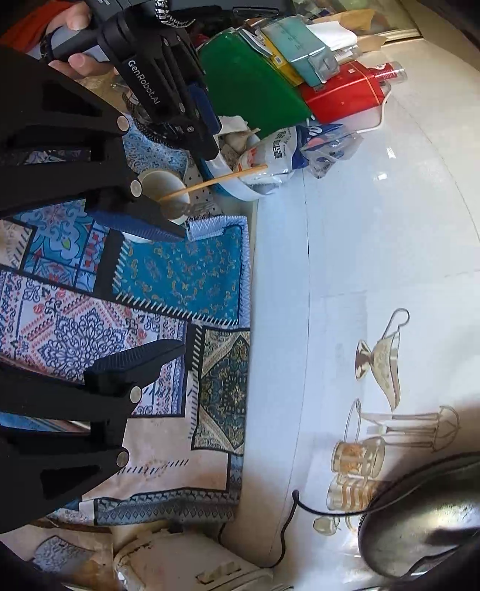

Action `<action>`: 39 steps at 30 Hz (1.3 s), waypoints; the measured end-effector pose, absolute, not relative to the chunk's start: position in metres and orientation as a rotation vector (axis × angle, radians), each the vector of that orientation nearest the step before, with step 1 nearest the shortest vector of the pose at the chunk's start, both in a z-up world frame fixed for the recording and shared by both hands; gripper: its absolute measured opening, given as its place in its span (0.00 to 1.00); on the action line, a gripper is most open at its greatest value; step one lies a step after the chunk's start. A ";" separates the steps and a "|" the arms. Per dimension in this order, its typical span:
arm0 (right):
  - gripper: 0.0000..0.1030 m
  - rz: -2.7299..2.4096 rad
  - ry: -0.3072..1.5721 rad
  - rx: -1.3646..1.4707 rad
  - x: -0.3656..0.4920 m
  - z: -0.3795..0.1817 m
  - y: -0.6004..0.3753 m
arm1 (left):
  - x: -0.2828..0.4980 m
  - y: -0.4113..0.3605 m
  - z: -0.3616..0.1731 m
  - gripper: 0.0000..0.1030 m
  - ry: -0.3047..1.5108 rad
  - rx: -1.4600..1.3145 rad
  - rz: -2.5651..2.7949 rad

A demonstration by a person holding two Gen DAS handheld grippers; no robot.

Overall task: Organize utensils
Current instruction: 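Open both grippers to release the chopstick and fork into the cup, then move both tools back over the utensil pile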

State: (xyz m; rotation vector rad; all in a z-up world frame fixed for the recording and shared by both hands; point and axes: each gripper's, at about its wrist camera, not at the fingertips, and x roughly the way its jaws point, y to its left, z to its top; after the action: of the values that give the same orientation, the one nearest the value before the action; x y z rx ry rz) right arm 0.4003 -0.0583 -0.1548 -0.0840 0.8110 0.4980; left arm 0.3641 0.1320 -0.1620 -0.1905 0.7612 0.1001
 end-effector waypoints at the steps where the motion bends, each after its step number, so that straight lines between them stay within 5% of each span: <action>1: 0.49 0.489 0.812 -0.083 0.401 -0.155 -0.065 | 0.365 0.125 -0.163 0.44 0.766 -0.190 0.092; 25: 0.49 0.199 1.148 -0.011 0.409 -0.273 -0.233 | 0.405 -0.043 -0.302 0.46 1.166 -0.024 -0.161; 32: 0.49 0.214 1.204 0.002 0.405 -0.291 -0.239 | 0.420 -0.061 -0.335 0.26 1.258 -0.039 -0.209; 39: 0.49 0.233 1.218 0.009 0.403 -0.294 -0.243 | 0.436 -0.068 -0.343 0.18 1.284 -0.096 -0.240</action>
State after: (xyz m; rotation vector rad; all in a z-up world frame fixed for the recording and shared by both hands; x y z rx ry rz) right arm 0.4030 -0.2431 -0.2944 0.0091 1.2184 0.2326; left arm 0.4356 -0.0685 -0.3432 -0.0960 1.2842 -0.2402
